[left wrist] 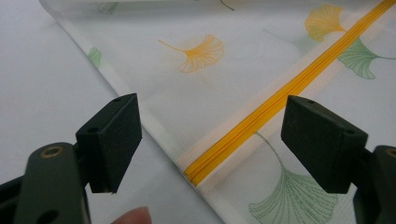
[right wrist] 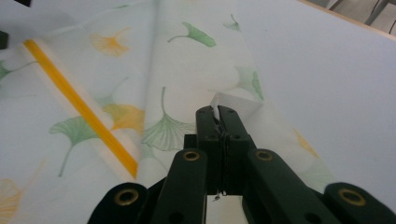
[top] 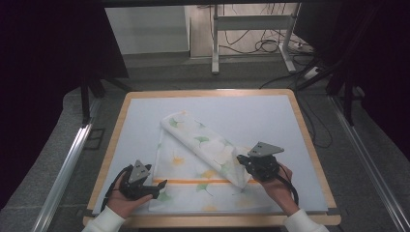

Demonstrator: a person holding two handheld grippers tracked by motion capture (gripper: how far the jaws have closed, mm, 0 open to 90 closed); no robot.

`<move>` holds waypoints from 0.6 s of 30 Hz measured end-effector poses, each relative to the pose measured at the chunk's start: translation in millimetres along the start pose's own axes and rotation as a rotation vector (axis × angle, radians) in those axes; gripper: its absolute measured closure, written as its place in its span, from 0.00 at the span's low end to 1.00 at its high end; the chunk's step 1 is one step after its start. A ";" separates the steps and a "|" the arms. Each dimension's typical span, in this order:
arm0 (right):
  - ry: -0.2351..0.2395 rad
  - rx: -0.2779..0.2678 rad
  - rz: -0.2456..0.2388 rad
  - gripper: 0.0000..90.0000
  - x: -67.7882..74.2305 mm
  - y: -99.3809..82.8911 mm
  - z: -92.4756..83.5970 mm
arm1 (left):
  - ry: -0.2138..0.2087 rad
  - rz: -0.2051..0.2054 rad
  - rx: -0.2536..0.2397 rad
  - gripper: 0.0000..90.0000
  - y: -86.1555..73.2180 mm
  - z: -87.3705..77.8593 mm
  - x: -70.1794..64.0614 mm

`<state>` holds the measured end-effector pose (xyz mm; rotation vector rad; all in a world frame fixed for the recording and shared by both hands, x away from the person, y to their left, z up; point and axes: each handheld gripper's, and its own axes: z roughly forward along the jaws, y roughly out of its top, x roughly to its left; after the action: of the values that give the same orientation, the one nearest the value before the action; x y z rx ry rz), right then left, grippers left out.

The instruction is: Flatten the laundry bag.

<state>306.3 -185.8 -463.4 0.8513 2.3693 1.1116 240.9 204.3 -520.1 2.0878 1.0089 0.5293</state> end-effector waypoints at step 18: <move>-0.027 0.056 0.030 0.98 -43.1 3.3 13.9 | -0.002 0.005 0.006 0.22 0.4 1.6 -1.3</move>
<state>347.4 -205.2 -465.6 0.9185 2.3823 1.0435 241.3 202.4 -520.9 2.0958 1.0055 0.5275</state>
